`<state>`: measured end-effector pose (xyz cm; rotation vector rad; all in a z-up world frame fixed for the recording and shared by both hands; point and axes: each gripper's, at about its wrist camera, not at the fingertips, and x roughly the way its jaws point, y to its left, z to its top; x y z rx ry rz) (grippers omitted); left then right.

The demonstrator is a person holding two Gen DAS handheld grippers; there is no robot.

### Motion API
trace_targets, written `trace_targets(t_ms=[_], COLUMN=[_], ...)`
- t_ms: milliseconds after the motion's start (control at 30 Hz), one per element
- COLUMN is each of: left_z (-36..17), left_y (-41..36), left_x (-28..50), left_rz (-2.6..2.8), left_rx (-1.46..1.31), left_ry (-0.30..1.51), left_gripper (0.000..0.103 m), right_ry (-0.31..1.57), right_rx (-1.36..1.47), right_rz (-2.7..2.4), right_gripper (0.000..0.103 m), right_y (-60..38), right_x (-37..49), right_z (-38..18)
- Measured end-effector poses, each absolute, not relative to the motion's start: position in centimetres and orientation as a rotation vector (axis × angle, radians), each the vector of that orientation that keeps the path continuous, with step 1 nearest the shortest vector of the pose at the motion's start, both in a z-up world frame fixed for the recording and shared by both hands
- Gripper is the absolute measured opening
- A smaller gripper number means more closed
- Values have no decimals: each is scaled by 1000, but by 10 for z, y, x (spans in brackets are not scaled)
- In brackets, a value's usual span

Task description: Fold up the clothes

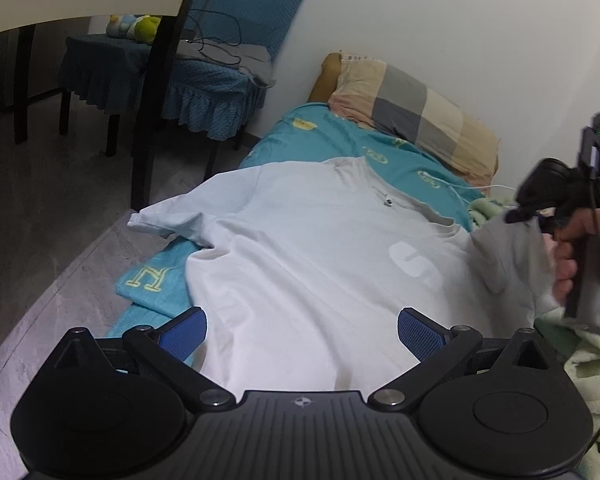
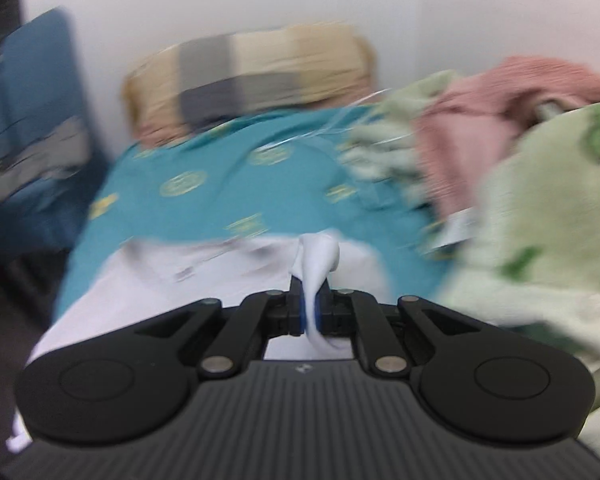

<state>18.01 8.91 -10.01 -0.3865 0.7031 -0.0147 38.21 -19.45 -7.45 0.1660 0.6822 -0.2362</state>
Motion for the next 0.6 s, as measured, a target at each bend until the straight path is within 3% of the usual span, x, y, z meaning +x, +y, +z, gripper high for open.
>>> trace_targets(t_ms=[133, 233, 300, 333, 600], left_z=[-107, -111, -113, -113, -106], left_y=[95, 94, 91, 90, 76], left_x=[184, 187, 190, 190, 178], left_rz=[-3, -6, -22, -31, -87], left_rx=[-406, -401, -407, -408, -379], left_ry=[708, 708, 712, 711, 705], left_gripper=[103, 103, 103, 103, 103], right_ry=[758, 803, 818, 808, 716], right_rx=[179, 191, 205, 222, 327], right_rz=[-111, -1, 63, 88, 117], right_gripper=[10, 19, 53, 58, 59], right_y=[-152, -146, -148, -152, -206], right_x=[393, 394, 388, 380, 254], right_z=[-112, -131, -136, -133, -65])
